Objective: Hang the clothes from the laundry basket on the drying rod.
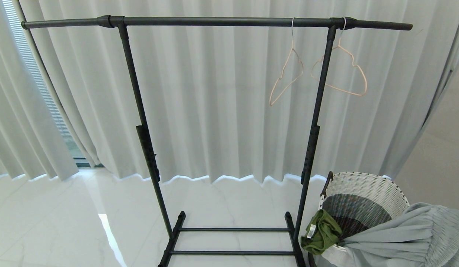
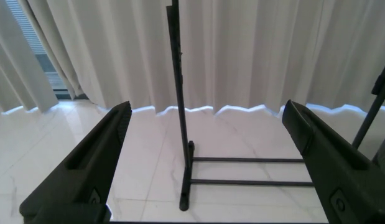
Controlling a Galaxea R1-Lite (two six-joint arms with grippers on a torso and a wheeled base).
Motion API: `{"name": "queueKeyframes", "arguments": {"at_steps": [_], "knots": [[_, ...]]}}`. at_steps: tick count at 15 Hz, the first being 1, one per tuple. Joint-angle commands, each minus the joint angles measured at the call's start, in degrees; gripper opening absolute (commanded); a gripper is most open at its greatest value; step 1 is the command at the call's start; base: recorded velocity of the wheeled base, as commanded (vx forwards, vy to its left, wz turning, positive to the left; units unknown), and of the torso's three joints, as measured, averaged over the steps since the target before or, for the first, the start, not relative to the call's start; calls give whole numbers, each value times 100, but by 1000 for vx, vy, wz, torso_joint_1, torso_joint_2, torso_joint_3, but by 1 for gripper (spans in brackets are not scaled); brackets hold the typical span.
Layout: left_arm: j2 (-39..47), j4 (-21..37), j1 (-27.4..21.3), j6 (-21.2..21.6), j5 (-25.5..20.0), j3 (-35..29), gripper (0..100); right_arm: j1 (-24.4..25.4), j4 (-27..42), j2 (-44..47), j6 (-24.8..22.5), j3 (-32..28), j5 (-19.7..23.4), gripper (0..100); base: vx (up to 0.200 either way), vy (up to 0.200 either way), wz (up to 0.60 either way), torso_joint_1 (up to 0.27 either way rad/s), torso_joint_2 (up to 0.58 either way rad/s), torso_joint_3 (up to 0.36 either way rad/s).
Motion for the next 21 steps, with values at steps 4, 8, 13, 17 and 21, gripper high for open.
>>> {"name": "queueKeyframes", "arguments": {"at_steps": [4,8,13,17,21], "knots": [[0,-19,-9,35,4,0,100,1661,-17,567,812,-415,111,0,0,0,0,0,0,0],[0,-28,-9,52,-5,0,100,1872,-26,575,1014,-626,225,0,0,0,0,0,0,0],[3226,-318,-1037,-774,-505,-3015,100,1872,-272,602,1199,-679,252,0,0,0,0,0,0,0],[5581,-336,-2672,-668,-602,-3691,100,1872,-817,681,1331,-661,480,0,0,0,0,0,0,0],[7857,-564,-3489,-1178,-576,-4641,100,1872,-1511,874,1647,-679,586,0,0,0,0,0,0,0]]}}
